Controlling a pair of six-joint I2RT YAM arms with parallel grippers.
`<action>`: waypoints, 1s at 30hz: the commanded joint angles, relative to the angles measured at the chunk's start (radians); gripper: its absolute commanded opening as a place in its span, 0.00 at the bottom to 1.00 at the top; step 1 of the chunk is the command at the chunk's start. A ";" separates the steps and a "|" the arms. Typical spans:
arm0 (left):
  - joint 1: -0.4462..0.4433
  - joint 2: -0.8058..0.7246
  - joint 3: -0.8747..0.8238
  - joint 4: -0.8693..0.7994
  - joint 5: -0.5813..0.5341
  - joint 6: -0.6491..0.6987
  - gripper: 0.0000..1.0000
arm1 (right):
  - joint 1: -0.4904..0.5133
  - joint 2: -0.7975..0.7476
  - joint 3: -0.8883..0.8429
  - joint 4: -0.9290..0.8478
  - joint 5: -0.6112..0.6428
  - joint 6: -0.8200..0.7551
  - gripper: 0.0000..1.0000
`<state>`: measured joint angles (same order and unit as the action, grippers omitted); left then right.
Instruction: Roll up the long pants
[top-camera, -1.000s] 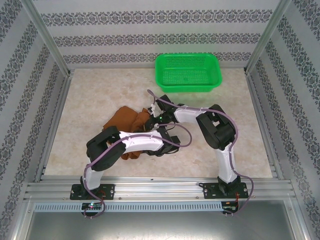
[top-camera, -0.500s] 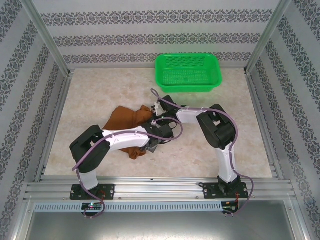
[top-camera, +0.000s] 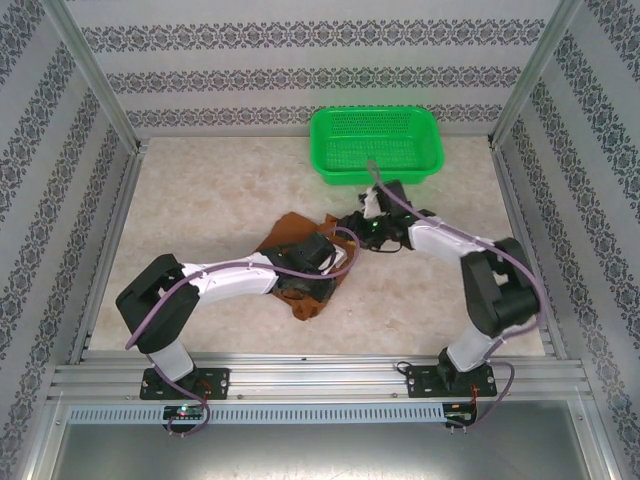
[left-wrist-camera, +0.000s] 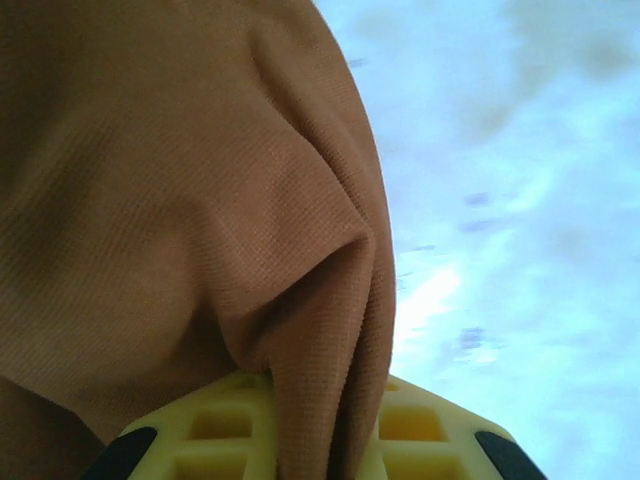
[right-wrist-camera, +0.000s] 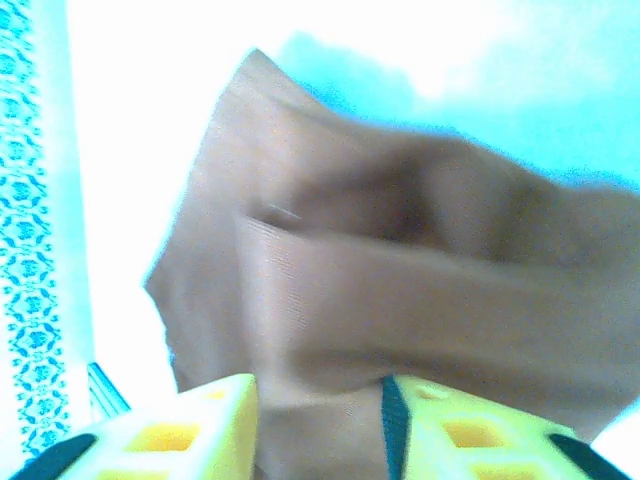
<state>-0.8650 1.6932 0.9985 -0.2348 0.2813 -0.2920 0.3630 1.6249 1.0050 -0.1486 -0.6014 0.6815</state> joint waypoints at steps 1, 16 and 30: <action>0.002 0.014 -0.092 0.179 0.507 -0.038 0.00 | -0.014 -0.080 0.065 -0.073 0.032 -0.063 0.48; 0.253 0.268 -0.261 1.226 0.906 -0.737 0.00 | -0.030 -0.360 -0.044 -0.357 0.164 -0.098 0.81; 0.311 0.403 -0.242 1.504 0.935 -0.973 0.00 | -0.028 -0.286 -0.144 -0.310 0.161 -0.029 0.85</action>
<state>-0.5716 2.0754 0.7578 1.1954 1.2045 -1.1877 0.3420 1.3319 0.8764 -0.4793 -0.4618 0.6231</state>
